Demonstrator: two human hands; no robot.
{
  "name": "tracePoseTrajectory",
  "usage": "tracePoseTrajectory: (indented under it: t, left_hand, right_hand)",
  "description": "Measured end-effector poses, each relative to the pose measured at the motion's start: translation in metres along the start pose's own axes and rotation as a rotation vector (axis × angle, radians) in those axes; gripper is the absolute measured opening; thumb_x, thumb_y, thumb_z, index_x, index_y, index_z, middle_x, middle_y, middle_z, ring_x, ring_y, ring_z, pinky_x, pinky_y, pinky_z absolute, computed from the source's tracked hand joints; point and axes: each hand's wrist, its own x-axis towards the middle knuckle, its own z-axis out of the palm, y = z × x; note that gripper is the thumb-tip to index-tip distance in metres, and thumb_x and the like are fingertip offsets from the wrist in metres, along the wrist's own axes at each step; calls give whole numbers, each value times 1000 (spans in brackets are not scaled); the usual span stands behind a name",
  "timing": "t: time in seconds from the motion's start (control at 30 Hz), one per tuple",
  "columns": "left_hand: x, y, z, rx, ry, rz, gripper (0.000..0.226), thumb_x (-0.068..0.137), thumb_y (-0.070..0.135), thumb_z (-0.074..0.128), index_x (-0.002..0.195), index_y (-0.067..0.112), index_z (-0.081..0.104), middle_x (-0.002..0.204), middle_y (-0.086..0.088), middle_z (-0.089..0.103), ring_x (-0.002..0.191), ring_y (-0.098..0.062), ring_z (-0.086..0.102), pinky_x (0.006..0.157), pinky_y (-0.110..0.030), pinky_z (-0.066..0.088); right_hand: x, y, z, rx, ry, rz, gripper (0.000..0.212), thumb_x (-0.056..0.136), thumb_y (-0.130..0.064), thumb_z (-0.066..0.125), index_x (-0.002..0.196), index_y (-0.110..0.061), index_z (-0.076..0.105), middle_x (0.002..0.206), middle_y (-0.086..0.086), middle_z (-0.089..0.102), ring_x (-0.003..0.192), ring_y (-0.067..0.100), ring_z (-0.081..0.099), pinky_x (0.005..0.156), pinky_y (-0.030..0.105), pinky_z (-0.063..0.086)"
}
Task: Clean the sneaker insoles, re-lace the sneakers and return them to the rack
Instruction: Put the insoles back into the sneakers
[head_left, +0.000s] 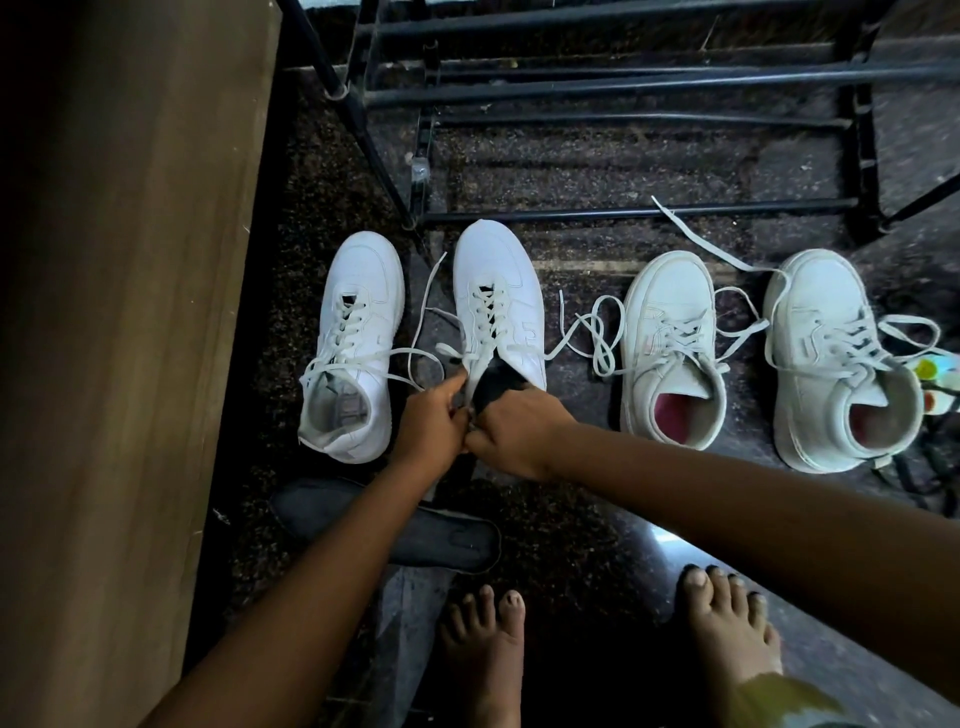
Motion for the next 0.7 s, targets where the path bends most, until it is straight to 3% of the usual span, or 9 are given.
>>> tracePoseTrajectory:
  t: [0.13,0.23,0.33,0.53,0.6,0.7]
  left_hand:
    - [0,0,-1,-43,-18,-4,51,86,-2,57,136,8,49,114,-20,66,104,-30,63,90,-34,49]
    - [0,1,-1,-68,-22,0,51,86,-4,55,136,7,49,118,-19,65,106,-28,63,88,-43,52]
    - [1,-1,-1,-74,-24,-6,51,86,-3,55,136,8,49,119,-17,65,107,-27,63,89,-43,52]
    - [0,-3,-1,-77,-39,-8,53,86,-2,54,137,10,48,118,-15,66,107,-25,63,89,-43,52]
    - [-1,-6,1,-113,-40,-24,52,87,0,55,138,12,47,120,-14,65,107,-24,63,88,-45,53]
    - [-1,-6,1,-137,-30,-35,52,87,1,55,137,12,48,117,-16,66,102,-26,66,83,-46,56]
  right_hand:
    - [2,2,-6,2,-104,6,48,96,-44,32,98,-8,64,110,16,64,104,30,58,75,31,31]
    - [4,1,-12,14,-206,28,51,97,-45,29,107,-9,64,119,15,61,114,28,53,81,32,32]
    - [5,0,-21,13,-293,41,52,99,-44,27,115,-9,62,126,14,58,120,27,50,93,33,36]
    - [13,-5,-23,-117,-431,61,55,99,-47,21,128,-14,55,132,10,53,129,26,42,104,37,30]
    - [13,-1,-16,-127,-368,26,52,97,-49,29,120,-13,59,123,9,59,120,26,50,98,36,36]
    - [11,10,8,46,-87,-39,32,89,-36,53,111,-14,62,109,10,64,104,30,59,82,34,44]
